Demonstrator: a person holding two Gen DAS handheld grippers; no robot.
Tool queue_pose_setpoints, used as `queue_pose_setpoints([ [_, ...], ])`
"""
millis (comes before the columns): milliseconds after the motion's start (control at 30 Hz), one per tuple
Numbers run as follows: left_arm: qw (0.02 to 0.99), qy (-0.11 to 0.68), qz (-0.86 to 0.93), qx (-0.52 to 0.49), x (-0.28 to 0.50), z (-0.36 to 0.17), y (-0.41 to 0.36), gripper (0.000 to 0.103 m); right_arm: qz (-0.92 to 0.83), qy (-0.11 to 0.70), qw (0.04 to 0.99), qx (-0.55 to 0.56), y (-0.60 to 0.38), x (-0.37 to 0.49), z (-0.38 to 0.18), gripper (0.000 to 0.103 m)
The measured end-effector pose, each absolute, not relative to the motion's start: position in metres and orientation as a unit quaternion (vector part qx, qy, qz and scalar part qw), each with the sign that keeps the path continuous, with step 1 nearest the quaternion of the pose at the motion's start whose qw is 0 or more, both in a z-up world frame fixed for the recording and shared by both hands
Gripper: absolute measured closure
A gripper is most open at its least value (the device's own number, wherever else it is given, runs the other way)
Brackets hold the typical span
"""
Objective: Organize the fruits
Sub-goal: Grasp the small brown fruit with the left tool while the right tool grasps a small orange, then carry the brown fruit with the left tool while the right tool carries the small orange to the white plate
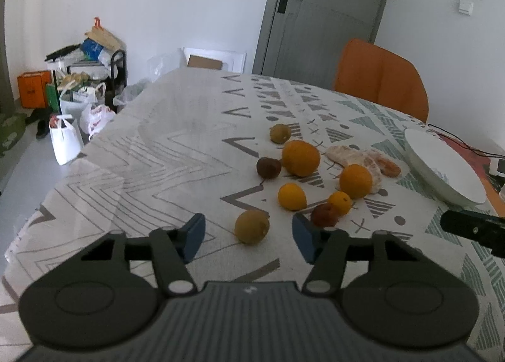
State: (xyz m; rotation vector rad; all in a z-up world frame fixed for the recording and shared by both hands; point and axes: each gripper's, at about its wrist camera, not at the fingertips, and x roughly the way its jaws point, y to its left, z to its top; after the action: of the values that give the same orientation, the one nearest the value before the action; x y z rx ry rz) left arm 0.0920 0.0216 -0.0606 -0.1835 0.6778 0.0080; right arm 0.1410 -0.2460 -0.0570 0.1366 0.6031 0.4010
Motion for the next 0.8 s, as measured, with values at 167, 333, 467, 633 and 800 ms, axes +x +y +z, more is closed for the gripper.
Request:
queue_pose_setpoints([
  [167,0.937,0.336,0.005,-0.095,0.099,-0.068,0.023,0.055,0.205,0.301,0.929,0.071,-0.233,0.153,-0.060,0.035],
  [333,0.938,0.334,0.009,-0.091,0.103,-0.072,0.024,0.079,0.227,0.314,0.919,0.079,-0.218,0.167,-0.063,0.047],
  [467,0.936,0.336,0.010,-0.105,0.104,-0.069,0.032,0.079,0.244,0.325,0.911,0.070,-0.202,0.175,-0.066,0.055],
  [633,0.936,0.334,0.022,-0.110,0.102,-0.065,0.041,0.079,0.255,0.336,0.904,0.068,-0.184,0.186,-0.071,0.066],
  [800,0.937,0.331,0.033,-0.111,0.098,-0.062,0.049,0.079,0.267,0.342,0.897,0.079,-0.176,0.193,-0.073,0.069],
])
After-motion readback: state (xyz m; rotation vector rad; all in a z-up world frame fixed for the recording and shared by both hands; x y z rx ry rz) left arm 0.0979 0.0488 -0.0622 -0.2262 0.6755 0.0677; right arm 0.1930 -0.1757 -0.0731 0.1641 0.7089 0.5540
